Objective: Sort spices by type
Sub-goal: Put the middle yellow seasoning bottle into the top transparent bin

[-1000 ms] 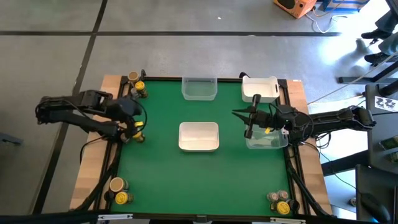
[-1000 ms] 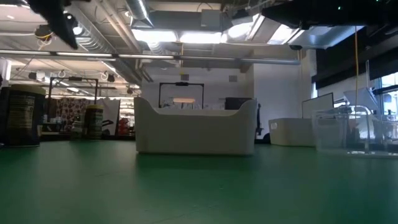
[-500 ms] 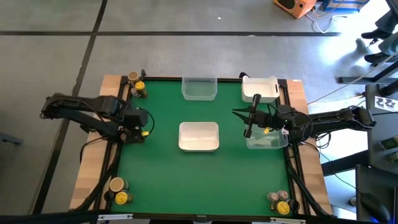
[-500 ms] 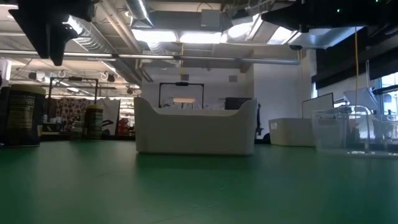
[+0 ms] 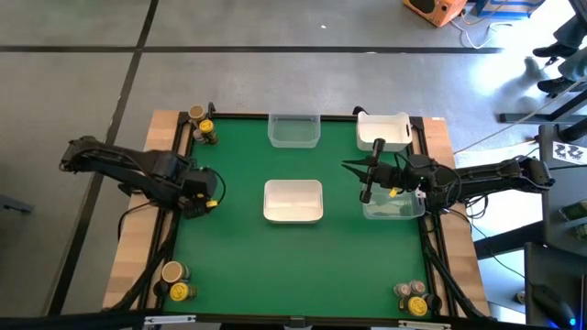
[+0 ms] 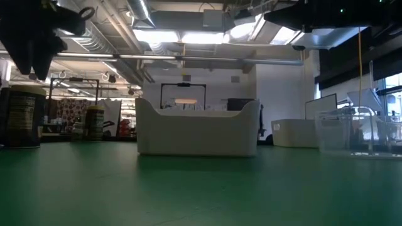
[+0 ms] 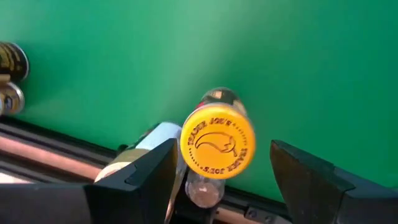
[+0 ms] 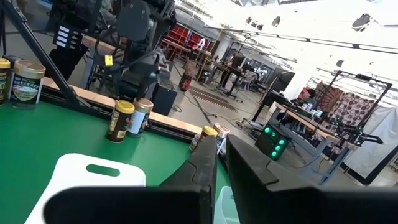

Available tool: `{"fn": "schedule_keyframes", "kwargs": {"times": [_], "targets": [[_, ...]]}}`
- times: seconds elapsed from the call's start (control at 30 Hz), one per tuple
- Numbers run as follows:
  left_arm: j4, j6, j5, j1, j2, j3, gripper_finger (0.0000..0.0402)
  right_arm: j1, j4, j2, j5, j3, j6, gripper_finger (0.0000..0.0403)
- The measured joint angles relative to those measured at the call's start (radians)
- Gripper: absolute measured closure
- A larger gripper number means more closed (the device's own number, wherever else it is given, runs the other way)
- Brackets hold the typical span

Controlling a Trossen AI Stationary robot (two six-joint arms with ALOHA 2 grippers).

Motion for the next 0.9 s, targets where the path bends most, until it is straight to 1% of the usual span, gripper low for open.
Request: {"fn": "schedule_keyframes", "kwargs": {"times": [0.1, 0.67, 0.9], "targets": [[0.020, 0.010, 0.000, 0.000, 0.000, -0.032, 0.0161, 0.000, 0.000, 0.000, 0.000, 0.000, 0.000, 0.0364], [0.081, 0.007, -0.001, 0.003, -0.001, -0.113, 0.0160, 0.000, 0.000, 0.000, 0.000, 0.000, 0.000, 0.0364], [0.104, -0.013, 0.000, 0.004, 0.004, -0.116, 0.0136, 0.000, 0.000, 0.000, -0.001, 0.000, 0.000, 0.0364]]}}
